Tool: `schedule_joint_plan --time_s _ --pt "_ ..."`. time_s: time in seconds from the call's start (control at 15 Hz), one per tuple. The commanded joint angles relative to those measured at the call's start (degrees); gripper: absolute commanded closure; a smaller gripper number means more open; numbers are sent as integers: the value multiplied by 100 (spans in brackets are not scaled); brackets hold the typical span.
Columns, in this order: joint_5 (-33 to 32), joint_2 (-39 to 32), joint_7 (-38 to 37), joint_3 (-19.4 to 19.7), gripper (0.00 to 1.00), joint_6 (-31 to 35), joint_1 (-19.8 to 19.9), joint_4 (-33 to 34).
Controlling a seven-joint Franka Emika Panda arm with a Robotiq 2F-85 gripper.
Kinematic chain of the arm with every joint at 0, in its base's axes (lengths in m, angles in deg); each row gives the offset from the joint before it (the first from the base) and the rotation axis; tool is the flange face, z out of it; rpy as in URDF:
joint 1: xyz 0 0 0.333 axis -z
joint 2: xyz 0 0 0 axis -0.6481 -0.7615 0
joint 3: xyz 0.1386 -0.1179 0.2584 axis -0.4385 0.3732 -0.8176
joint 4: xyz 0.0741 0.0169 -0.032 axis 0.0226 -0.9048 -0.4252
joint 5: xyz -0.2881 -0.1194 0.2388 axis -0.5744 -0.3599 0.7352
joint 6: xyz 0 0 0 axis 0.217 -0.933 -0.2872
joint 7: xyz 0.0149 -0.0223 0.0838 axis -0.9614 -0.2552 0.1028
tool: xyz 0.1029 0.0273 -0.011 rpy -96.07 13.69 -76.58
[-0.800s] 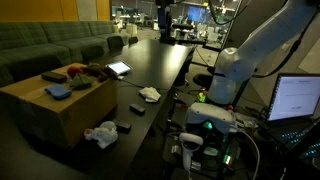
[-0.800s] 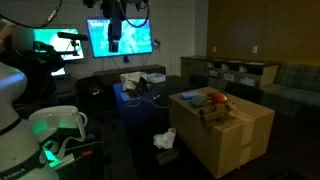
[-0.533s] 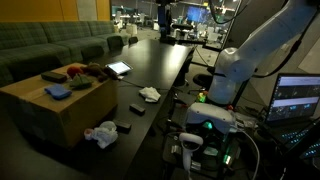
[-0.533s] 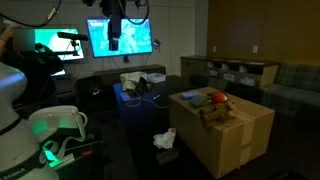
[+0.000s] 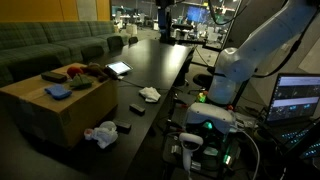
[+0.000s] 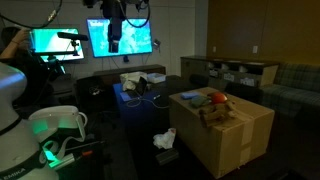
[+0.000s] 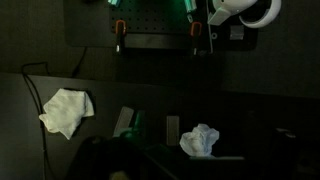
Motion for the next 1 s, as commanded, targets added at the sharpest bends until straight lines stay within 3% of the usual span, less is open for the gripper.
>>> schedule_joint_plan --time_s 0.0,0.27,0.33,0.53,0.93 --pt "-144 21 239 20 0 147 -68 -3" --pt "-219 22 328 18 0 216 -73 -8" --pt "-316 -1029 363 125 0 778 107 501" --pt "-281 -1598 188 200 0 1551 179 728" --pt "-277 -3699 332 358 0 2318 243 2328"
